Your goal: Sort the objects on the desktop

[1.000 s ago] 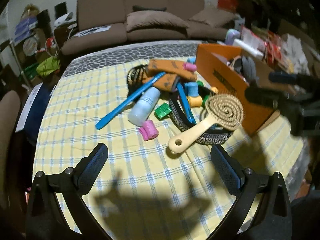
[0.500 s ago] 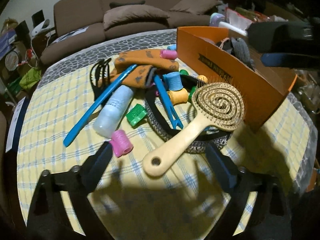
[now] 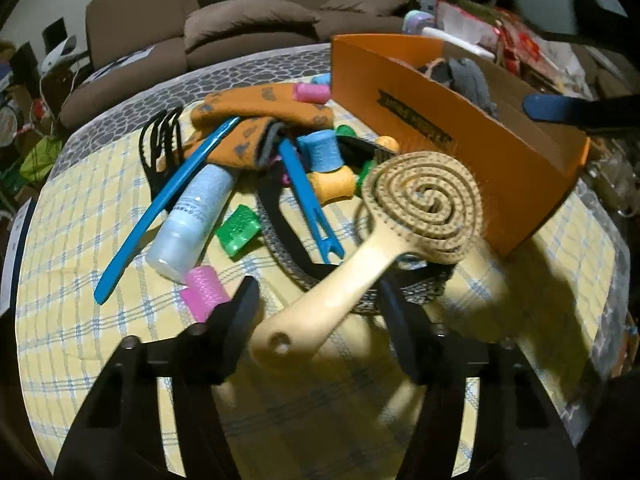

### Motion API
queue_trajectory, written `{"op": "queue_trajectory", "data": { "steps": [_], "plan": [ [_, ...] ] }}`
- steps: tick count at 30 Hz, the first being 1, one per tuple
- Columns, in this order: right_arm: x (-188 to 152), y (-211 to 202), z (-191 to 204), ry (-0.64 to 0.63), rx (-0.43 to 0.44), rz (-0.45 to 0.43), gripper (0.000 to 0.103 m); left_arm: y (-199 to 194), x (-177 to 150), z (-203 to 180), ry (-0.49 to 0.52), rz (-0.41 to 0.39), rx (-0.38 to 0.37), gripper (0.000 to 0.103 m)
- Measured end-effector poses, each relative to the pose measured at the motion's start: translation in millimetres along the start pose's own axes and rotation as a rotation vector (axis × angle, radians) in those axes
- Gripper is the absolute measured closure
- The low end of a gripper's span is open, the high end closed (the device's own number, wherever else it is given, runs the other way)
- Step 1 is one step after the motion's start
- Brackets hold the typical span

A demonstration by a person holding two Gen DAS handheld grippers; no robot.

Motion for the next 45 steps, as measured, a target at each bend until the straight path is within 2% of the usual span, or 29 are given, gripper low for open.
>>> {"op": "queue_trajectory", "data": {
  "steps": [4,9,15,18,21,23,24,26,31,33,36,39,45],
  "plan": [
    [1,-3,-3,0.02,0.015,-0.007,0.001,-2,-1,-6,0.024,-0.006,-0.001,0.059],
    [2,-1,1,0.013,0.027,-0.005,0.002,-4,-3,-11,0.036,-0.007,-0.015,0.074],
    [1,0,5,0.003,0.034,-0.001,0.002,-7,-5,-3,-0.023,0.0,-0.048,0.078],
    [1,2,5,0.002,0.036,0.001,0.002,-9,-5,6,-0.079,0.011,-0.095,0.078],
    [0,3,8,-0.003,0.039,0.003,0.002,-14,-4,10,-0.105,0.012,-0.155,0.078],
    [0,4,11,-0.009,0.043,0.006,0.002,-19,-4,11,-0.104,-0.004,-0.167,0.08],
    [0,5,12,-0.014,0.044,0.007,0.002,-20,-5,10,-0.093,-0.003,-0.162,0.09],
    [0,7,16,-0.021,0.049,0.012,0.003,-18,-7,10,-0.086,0.005,-0.15,0.097],
    [0,12,19,-0.017,0.058,0.022,0.003,-22,-5,16,-0.107,-0.006,-0.147,0.095],
    [-1,14,20,-0.019,0.058,0.028,0.003,-31,-2,24,-0.142,-0.03,-0.153,0.083],
    [-2,17,22,-0.026,0.059,0.036,0.003,-38,1,37,-0.173,-0.054,-0.155,0.072],
    [-2,19,24,-0.028,0.058,0.039,0.003,-36,1,41,-0.175,-0.044,-0.135,0.064],
    [-2,22,24,-0.02,0.055,0.045,0.003,-32,-2,34,-0.136,-0.027,-0.127,0.06]
  ]
}}
Point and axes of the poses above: each gripper's, at about its wrist camera, not at the fingertips, and y roughly the way its jaws point, z to its left, x to its top, the point moved 3 cm from there along y, roughly the way its jaws point, and after that the axes turned 7 degrees about -y, right-handed, at the moved point
